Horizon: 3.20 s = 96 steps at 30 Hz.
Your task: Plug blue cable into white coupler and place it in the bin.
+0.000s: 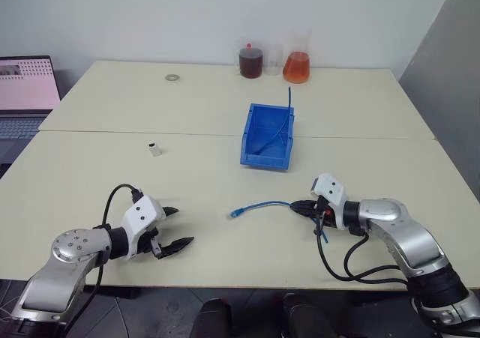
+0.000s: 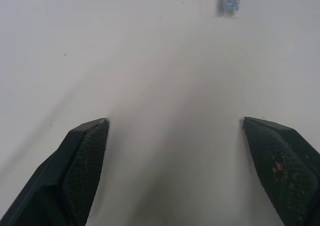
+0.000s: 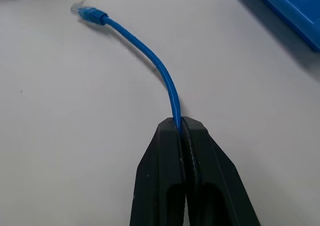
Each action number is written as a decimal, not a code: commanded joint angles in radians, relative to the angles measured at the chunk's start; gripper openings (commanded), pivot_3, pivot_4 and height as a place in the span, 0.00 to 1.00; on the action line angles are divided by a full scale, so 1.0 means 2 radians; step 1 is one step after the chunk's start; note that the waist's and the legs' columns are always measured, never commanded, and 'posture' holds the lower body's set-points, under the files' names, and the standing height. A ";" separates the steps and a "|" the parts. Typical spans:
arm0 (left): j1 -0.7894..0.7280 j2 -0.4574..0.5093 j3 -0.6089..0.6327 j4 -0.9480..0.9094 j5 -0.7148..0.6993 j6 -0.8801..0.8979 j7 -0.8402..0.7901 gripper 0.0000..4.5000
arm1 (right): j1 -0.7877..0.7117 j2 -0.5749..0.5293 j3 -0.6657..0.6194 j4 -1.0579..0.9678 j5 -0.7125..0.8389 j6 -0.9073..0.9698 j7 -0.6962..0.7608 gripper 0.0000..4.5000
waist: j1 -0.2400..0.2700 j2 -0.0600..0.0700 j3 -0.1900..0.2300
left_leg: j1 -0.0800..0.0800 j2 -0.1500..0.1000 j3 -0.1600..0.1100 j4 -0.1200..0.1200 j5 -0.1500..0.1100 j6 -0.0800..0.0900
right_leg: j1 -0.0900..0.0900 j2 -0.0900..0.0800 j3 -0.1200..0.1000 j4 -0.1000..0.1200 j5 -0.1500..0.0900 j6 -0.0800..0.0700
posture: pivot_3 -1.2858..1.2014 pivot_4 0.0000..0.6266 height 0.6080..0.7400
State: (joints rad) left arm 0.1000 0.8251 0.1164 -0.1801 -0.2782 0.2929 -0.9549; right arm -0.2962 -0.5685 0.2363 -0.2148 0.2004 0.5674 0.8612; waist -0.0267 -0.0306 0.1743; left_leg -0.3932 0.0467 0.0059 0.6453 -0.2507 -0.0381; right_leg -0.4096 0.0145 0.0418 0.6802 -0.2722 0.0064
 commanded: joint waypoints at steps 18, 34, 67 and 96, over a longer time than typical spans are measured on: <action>-0.040 -0.011 -0.019 -0.004 -0.015 0.004 -0.025 1.00 | -0.035 0.047 0.012 -0.019 0.014 0.047 -0.023 0.54 | -0.002 0.000 0.000 | 0.000 0.000 0.000 0.000 0.000 0.000 | 0.000 0.000 0.000 0.000 0.000 0.000 | 0.52 0.24 1.00; -0.116 -0.033 -0.090 0.056 0.011 0.024 -0.034 1.00 | -0.006 -0.032 -0.017 -0.148 0.089 0.071 0.026 0.93 | -0.001 0.000 0.000 | 0.000 -0.001 -0.001 0.000 0.000 0.000 | 0.000 0.001 -0.001 0.001 0.000 0.000 | 0.52 0.24 1.00; -0.110 -0.047 -0.095 0.003 -0.021 0.092 -0.035 0.04 | 0.006 -0.036 -0.057 -0.181 0.175 0.090 0.013 0.93 | -0.001 0.000 -0.001 | 0.001 0.000 0.000 0.000 0.000 0.000 | 0.001 0.001 -0.001 0.000 0.000 0.000 | 0.52 0.24 1.00; -0.233 -0.085 0.005 -0.072 -0.337 0.354 -0.008 0.04 | -0.023 0.118 -0.135 -0.117 0.415 0.223 -0.142 0.93 | -0.003 -0.003 0.000 | 0.000 -0.001 -0.002 0.000 0.000 0.000 | 0.001 0.002 -0.001 0.000 0.000 0.000 | 0.52 0.24 1.00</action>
State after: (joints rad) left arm -0.3646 0.6510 0.0892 -0.2890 -0.9116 0.9982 -0.9800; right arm -0.3258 -0.3334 -0.0150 -0.4341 0.9856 0.9995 0.5837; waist -0.0322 -0.0359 0.1749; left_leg -0.3934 0.0452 0.0022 0.6461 -0.2507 -0.0381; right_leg -0.4084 0.0179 0.0402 0.6808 -0.2721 0.0064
